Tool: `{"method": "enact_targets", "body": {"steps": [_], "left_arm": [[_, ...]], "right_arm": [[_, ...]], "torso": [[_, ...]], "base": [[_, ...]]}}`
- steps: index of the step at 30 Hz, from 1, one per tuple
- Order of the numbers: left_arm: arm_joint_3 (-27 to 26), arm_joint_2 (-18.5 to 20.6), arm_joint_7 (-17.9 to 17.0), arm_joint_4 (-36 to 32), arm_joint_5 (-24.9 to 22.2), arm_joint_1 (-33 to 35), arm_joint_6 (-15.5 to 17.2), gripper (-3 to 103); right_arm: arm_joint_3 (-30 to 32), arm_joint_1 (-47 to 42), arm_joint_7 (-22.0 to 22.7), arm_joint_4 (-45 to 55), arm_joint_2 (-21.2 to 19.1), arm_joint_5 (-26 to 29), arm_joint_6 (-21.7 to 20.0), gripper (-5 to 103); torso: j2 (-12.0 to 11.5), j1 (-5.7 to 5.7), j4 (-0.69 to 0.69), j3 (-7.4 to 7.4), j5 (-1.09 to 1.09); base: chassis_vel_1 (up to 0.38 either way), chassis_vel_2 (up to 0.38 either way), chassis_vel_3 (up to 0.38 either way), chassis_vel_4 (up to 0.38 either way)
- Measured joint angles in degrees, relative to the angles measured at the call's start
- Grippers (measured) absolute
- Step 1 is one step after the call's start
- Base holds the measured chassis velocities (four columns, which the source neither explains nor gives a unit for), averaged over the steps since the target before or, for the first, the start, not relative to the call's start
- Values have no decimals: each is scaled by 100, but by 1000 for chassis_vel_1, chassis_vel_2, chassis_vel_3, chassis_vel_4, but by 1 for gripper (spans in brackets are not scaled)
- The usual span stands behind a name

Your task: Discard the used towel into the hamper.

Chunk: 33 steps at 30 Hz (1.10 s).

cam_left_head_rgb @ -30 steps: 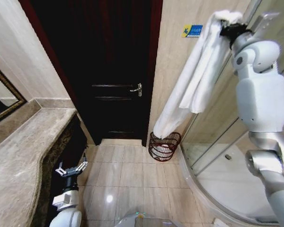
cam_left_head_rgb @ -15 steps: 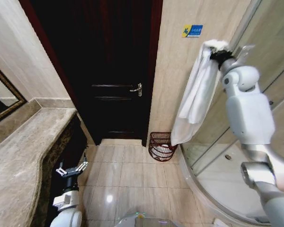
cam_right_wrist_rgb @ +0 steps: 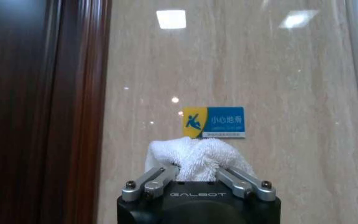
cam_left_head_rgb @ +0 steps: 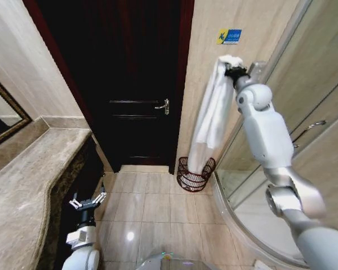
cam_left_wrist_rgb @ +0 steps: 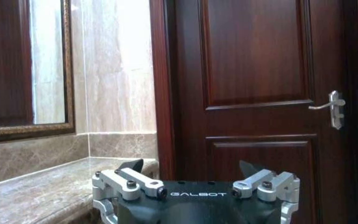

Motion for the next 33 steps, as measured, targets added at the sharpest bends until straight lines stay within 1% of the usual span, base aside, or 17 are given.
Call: {"method": "enact_targets", "body": {"steps": [2,3,6,8,9,11,12,14,18,23,24,26,30,33], "left_arm": [[-27,38,-3,3,-37,33,-14,100],[-32,53,-3,23,-42,47,-37,100],[-29,61,-4,57,-43,59,-72,100],[-18,54,-5,60,-44,48,-77,100],[-18,54,-5,60,-44,48,-77,100],[-9,48,-6,59,-45,20,-75,100],[-9,48,-6,59,-45,20,-75,100],[6,41,-5,58,-44,12,-73,100],[29,19,-2,59,-38,38,-97,100],[18,7,-2,60,-39,88,-147,100],[-2,9,-4,60,-44,116,-170,100],[-28,15,-9,60,-54,138,-197,100],[-62,16,-16,46,-68,159,-208,100],[-68,-6,-17,24,-68,152,-202,100]], "right_arm": [[39,-169,-61,-6,-70,-107,39,10],[81,-306,-94,15,-127,-142,49,10],[174,-523,-157,32,-235,-198,68,10],[263,-629,-235,-33,-328,-289,132,10],[263,-629,-235,-33,-328,-289,132,10],[352,-668,-355,-240,-440,-578,275,10],[352,-668,-355,-240,-440,-578,275,10],[399,-648,-435,-372,-517,-791,377,10],[414,-528,-458,-415,-588,-847,412,10],[338,-481,-455,-403,-521,-823,412,10],[283,-488,-433,-353,-452,-807,404,10],[228,-564,-390,-246,-358,-771,375,10],[196,-760,-322,-105,-224,-748,344,10],[220,-829,-324,-82,-189,-756,347,10]], "torso": [[0,1,1,0,3],[0,1,-2,1,5],[-1,1,-3,1,7],[0,0,-3,1,4],[0,0,-3,1,4],[-1,0,-4,1,6],[-1,0,-4,1,6],[-1,1,-4,1,7],[0,0,-5,0,1],[0,0,-4,0,3],[-1,0,-3,1,3],[0,0,-1,0,0],[-1,0,0,1,4],[-1,0,0,1,3]], "base": [[0,0,0,0],[0,0,0,0],[0,0,0,0],[0,0,0,0],[0,0,0,0],[0,0,0,0],[0,0,0,0],[0,0,0,0],[0,0,0,0],[0,0,0,0],[0,0,0,0],[0,0,0,0],[0,0,0,0],[0,0,0,0]]}}
